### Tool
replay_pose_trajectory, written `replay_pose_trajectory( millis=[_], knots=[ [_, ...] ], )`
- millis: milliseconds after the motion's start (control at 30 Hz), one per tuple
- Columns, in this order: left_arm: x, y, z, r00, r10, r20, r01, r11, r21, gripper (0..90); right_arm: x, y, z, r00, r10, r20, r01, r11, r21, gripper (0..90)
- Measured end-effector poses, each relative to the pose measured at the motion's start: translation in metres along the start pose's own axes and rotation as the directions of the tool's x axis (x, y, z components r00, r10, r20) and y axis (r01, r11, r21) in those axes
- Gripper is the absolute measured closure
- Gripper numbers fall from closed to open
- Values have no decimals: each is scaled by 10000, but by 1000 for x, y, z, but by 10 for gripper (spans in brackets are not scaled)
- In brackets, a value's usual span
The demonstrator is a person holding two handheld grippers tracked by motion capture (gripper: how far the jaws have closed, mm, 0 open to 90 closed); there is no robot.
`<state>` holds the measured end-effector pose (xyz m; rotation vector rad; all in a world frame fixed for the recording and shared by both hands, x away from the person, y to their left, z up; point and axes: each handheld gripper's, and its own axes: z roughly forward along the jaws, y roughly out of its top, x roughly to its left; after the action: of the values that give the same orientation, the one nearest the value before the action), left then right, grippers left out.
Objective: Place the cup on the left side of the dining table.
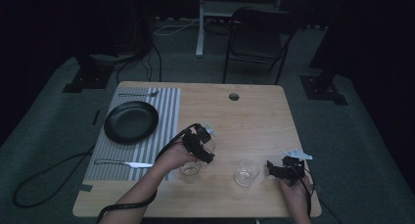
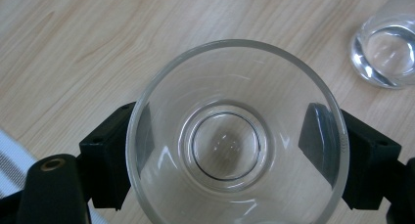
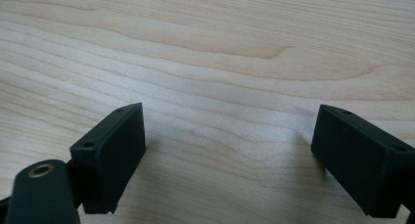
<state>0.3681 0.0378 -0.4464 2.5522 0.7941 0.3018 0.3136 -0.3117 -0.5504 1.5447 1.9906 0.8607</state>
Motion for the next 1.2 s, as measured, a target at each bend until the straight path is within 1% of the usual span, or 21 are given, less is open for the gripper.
replay_pose_trajectory(
  millis=[67,133,200,233,267,367,433,467,500,567,600,733,800,900,1000,1067,1167,1200],
  knots=[
    [5,-2,-3,9999,-170,4,170,9998,-43,183,0,0,0,10000,-10,-1,10,10000,6,124],
    [8,-5,-5,9996,-267,-108,266,9996,-41,183,0,0,0,10000,-6,0,6,10000,6,124],
    [10,-5,-6,9995,-293,-117,292,9996,-10,183,0,0,0,10000,-4,2,4,10000,3,124],
    [12,-6,-7,9991,-404,-96,404,9992,-63,183,0,0,0,10000,-4,3,4,10000,5,124],
    [15,-7,-10,9989,-448,-115,447,9990,-81,183,0,0,0,10000,-4,2,4,10000,3,124],
    [20,-10,-12,9984,-532,-181,531,9986,-55,183,0,0,0,10000,-1,4,1,10000,3,124],
    [24,-13,-15,9979,-578,-288,578,9983,-21,183,0,0,0,10000,0,3,0,10000,3,124],
    [26,-15,-16,9971,-667,-371,665,9978,-56,183,0,0,0,10000,-2,1,2,10000,5,124],
    [28,-16,-17,9969,-685,-381,686,9976,10,183,0,0,0,10000,0,3,0,10000,4,124],
    [33,-20,-20,9957,-812,-448,812,9967,-14,183,0,0,0,10000,-3,2,3,10000,8,124],
    [34,-21,-21,9955,-801,-497,803,9968,26,183,0,0,0,10000,-1,2,1,10000,5,124],
    [44,-29,-28,9922,-1050,-665,1054,9944,27,183,0,0,0,10000,-1,3,1,10000,4,124],
    [48,-32,-32,9908,-1111,-776,1117,9937,43,183,0,0,0,10000,12,0,-12,10000,13,124],
    [55,-39,-38,9870,-1310,-933,1318,9913,27,183,0,0,0,10000,16,0,-16,10000,15,124],
    [61,-46,-42,9841,-1424,-1060,1442,9895,95,183,0,0,0,10000,13,-1,-13,10000,13,124],
    [65,-51,-45,9829,-1478,-1102,1506,9884,178,183,0,0,0,10000,12,0,-12,10000,12,124],
    [71,-59,-48,9785,-1739,-1111,1763,9843,124,183,0,0,0,10000,11,3,-11,10000,13,124],
    [71,-59,-48,9785,-1739,-1111,1763,9843,124,183,0,0,0,10000,11,3,-11,10000,13,124]
  ],
)
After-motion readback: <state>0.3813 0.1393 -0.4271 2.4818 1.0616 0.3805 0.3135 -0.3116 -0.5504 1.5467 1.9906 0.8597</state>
